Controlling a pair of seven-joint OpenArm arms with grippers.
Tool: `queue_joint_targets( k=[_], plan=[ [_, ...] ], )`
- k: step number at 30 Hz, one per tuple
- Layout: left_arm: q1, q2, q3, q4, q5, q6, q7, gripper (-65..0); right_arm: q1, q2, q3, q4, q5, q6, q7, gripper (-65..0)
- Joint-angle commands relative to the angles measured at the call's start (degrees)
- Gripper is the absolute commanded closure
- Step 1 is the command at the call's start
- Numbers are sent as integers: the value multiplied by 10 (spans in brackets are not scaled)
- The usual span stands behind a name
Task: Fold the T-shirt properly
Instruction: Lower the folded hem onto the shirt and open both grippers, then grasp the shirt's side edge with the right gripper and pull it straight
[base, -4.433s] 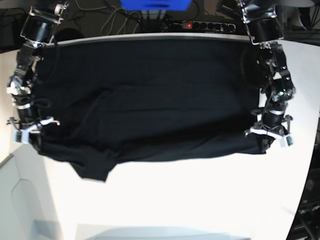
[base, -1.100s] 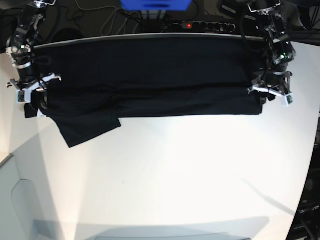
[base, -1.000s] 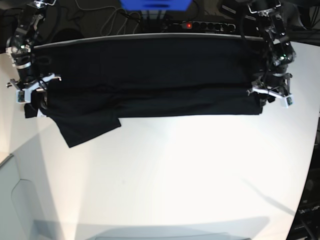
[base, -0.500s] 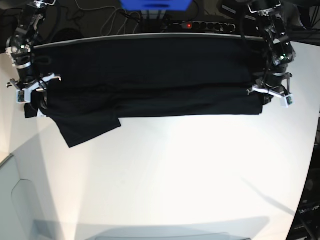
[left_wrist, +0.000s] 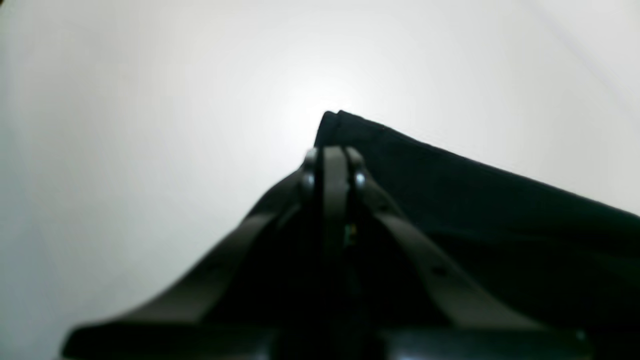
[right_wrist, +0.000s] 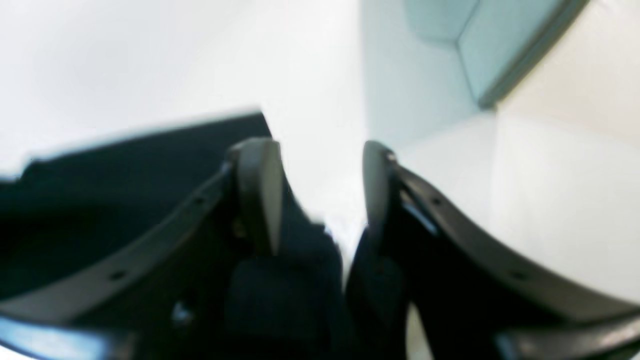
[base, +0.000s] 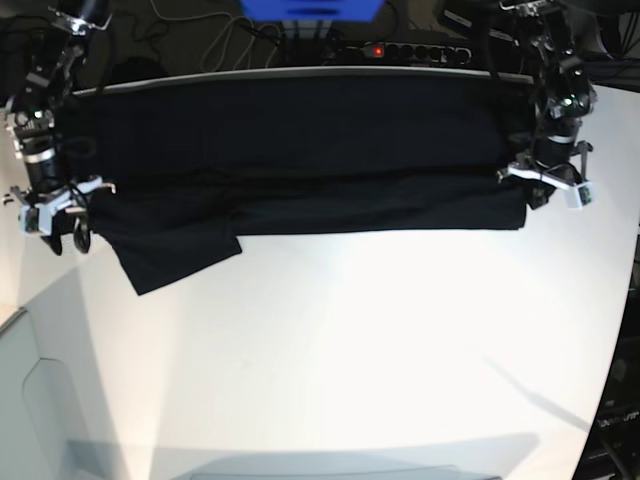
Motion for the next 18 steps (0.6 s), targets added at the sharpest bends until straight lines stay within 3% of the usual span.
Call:
queue_joint_targets(
  k=[1, 8, 18],
  plan=[
    [-2, -5, -3, 19, -6, -3, -12, -1, 19, 10, 2, 9, 6, 6, -8, -317],
    [5, 2, -18, 31, -7, -3, -12, -1, 161, 33, -29, -79, 6, 7, -170, -350],
    [6, 2, -18, 30, -6, -3, -12, -1, 290, 57, -136, -302, 5, 4, -180, -351]
  ],
)
